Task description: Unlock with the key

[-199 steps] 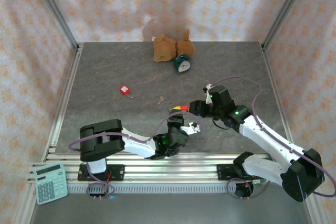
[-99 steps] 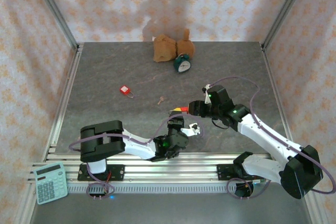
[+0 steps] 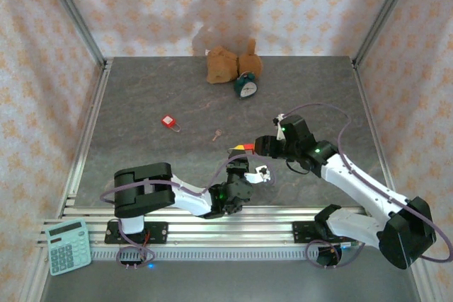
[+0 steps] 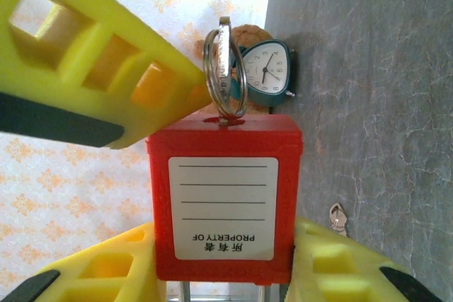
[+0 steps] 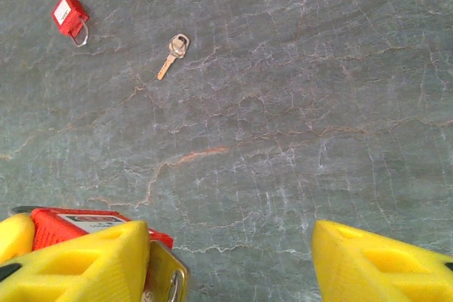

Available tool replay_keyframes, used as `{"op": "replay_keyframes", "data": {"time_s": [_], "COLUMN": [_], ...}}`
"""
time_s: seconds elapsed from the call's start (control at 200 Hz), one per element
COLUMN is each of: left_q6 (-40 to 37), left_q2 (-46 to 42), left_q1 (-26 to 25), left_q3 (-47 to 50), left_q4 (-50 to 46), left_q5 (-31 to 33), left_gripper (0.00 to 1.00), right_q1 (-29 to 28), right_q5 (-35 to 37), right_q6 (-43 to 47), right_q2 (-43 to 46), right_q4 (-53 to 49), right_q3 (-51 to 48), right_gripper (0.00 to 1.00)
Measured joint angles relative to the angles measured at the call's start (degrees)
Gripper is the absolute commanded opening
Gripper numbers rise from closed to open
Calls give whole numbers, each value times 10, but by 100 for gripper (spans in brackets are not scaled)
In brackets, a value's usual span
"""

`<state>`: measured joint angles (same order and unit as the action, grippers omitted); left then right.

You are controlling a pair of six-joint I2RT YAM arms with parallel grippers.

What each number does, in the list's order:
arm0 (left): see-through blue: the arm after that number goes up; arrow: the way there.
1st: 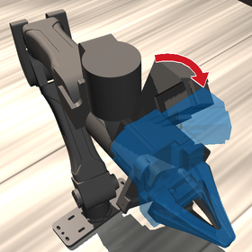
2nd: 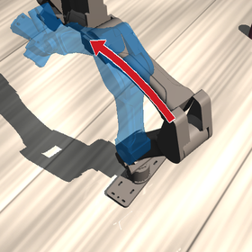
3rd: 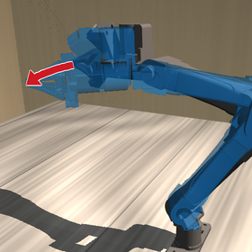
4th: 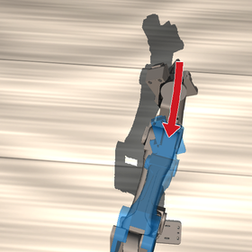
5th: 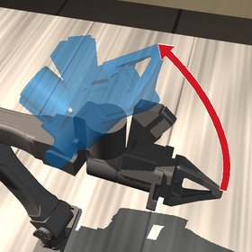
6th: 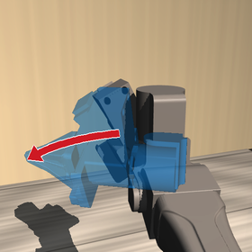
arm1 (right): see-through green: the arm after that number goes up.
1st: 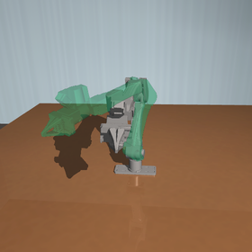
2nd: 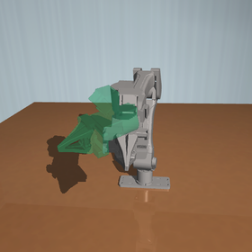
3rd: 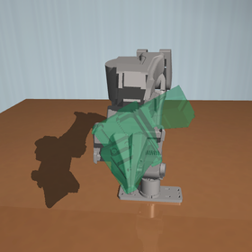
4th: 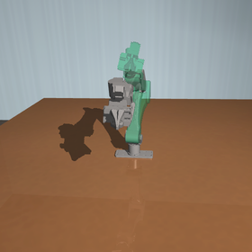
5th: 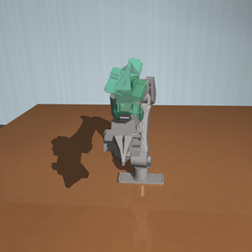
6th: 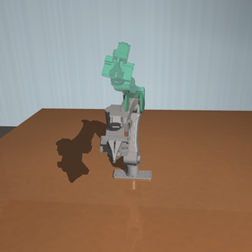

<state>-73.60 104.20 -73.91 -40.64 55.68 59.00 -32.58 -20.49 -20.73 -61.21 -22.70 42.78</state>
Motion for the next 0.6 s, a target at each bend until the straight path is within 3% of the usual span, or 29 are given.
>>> {"op": "replay_keyframes", "data": {"time_s": [0.15, 0.355, 0.42, 0.601], "left_q6": [0, 0, 0, 0], "left_q2": [0, 1, 2, 6], "left_q1": [0, 0, 0, 0], "left_q3": [0, 0, 0, -9], "left_q4": [1, 1, 1, 5], "left_q5": [0, 0, 0, -1], "left_gripper": [35, 34, 34, 34], "right_q1": [0, 12, 38, 106], "right_q5": [-4, -11, -37, -145], "right_q6": [-7, -36, -62, -150], "right_q2": [19, 36, 37, 34], "right_q4": [-13, -20, -10, 89], "right_q3": [16, 37, 30, -54], "right_gripper": [64, 75, 82, 85]}}
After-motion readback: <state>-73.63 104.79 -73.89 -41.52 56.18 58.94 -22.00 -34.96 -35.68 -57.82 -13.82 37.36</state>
